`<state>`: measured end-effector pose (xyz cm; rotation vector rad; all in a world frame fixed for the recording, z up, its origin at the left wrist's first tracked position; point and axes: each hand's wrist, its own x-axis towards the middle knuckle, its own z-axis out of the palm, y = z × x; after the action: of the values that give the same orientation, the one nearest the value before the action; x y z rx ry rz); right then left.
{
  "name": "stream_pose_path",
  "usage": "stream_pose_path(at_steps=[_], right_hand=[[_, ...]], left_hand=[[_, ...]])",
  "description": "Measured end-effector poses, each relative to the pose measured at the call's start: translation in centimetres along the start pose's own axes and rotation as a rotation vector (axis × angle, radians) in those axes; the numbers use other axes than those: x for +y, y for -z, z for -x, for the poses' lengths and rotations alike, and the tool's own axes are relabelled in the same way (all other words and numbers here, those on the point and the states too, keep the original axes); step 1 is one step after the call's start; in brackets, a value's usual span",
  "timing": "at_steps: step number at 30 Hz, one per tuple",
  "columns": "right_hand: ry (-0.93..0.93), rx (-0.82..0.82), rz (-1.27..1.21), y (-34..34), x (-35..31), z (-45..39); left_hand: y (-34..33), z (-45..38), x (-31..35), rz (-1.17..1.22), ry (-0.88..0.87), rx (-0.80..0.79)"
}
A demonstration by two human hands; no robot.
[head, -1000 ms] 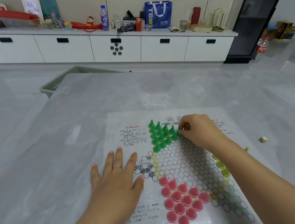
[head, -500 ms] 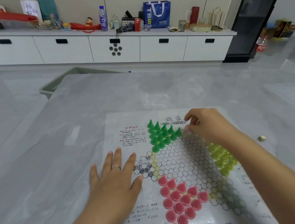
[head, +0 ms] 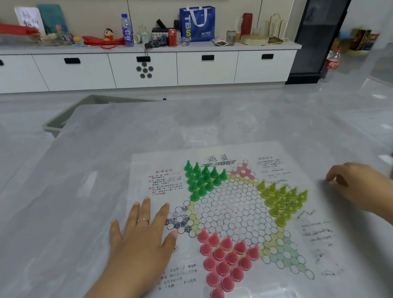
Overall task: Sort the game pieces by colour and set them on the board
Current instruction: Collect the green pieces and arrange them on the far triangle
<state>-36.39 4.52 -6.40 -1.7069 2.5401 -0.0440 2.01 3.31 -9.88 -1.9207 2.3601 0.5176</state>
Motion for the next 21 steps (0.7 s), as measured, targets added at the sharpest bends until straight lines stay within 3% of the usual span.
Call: stream_pose_path(at_steps=[3,6,8,11,21], right_hand=[[0.058,0.094,-0.038,0.7,-1.6,0.2],[0.294,0.202,-0.26,2.3,-6.1,1.6],[0.507,0.098,-0.324,2.9,-10.1,3.2],[0.736,-0.015,-0.179,1.4,-14.3,4.5],[0.747,-0.073,-0.1,-0.7,-15.2,4.0]], left_hand=[[0.0,-0.1,0.0,-0.013,0.001,-0.006],[0.1,-0.1,0.0,-0.013,-0.003,-0.004],[0.0,-0.1,-0.1,-0.011,-0.008,-0.003],[0.0,-0.1,-0.3,-0.002,-0.017,0.005],[0.1,0.0,-0.1,0.07,0.003,0.048]])
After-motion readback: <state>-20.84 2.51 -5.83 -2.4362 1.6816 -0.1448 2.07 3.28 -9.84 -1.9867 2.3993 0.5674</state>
